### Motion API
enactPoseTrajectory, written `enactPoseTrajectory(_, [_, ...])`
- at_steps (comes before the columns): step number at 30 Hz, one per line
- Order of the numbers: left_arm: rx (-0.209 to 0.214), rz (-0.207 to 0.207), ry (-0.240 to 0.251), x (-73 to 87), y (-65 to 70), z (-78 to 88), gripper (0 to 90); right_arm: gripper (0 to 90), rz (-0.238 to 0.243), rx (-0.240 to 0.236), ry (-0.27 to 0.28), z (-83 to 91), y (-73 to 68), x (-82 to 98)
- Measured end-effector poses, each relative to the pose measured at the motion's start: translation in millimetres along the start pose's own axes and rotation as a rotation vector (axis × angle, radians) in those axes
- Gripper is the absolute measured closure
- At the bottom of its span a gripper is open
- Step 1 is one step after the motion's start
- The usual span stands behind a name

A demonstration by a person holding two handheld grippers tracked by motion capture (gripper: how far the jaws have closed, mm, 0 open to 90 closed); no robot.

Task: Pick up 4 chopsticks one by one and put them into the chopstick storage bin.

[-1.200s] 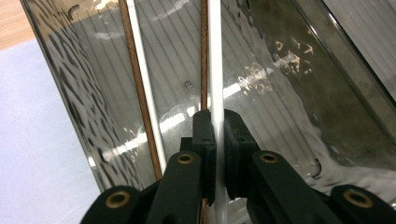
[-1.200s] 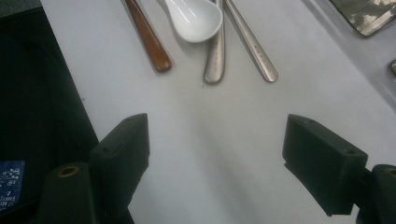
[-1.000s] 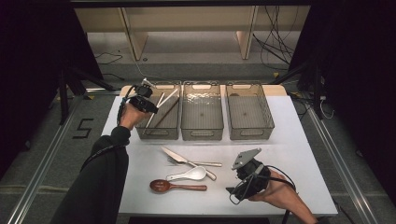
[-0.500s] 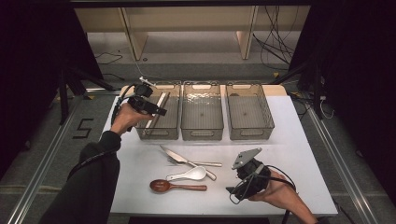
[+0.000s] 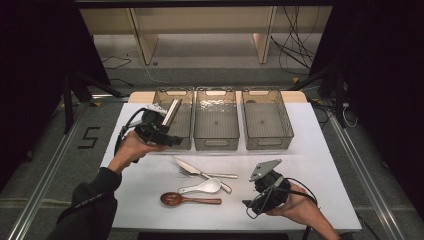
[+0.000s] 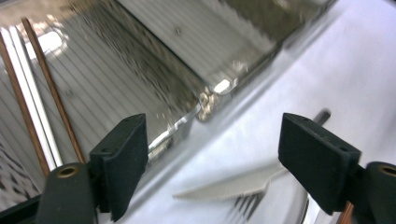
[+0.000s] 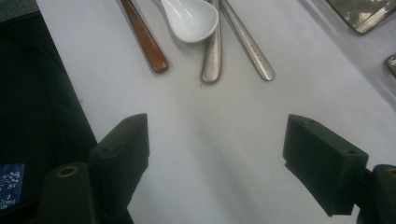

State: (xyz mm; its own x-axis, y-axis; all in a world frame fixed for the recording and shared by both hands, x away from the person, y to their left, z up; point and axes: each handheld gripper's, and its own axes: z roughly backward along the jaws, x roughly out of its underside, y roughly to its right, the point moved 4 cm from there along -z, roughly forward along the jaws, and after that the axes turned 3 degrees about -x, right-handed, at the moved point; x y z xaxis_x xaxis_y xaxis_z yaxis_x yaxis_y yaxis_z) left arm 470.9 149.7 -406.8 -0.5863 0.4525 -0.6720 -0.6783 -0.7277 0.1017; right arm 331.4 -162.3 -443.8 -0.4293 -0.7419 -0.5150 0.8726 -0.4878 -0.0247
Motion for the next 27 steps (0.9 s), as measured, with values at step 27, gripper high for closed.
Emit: enactPoseTrajectory(27, [0.066,-0.164,-0.095,44.8,67.9,-9.9,17.9,22.8,-0.019,0.001,0.015,2.2,0.5,7.4])
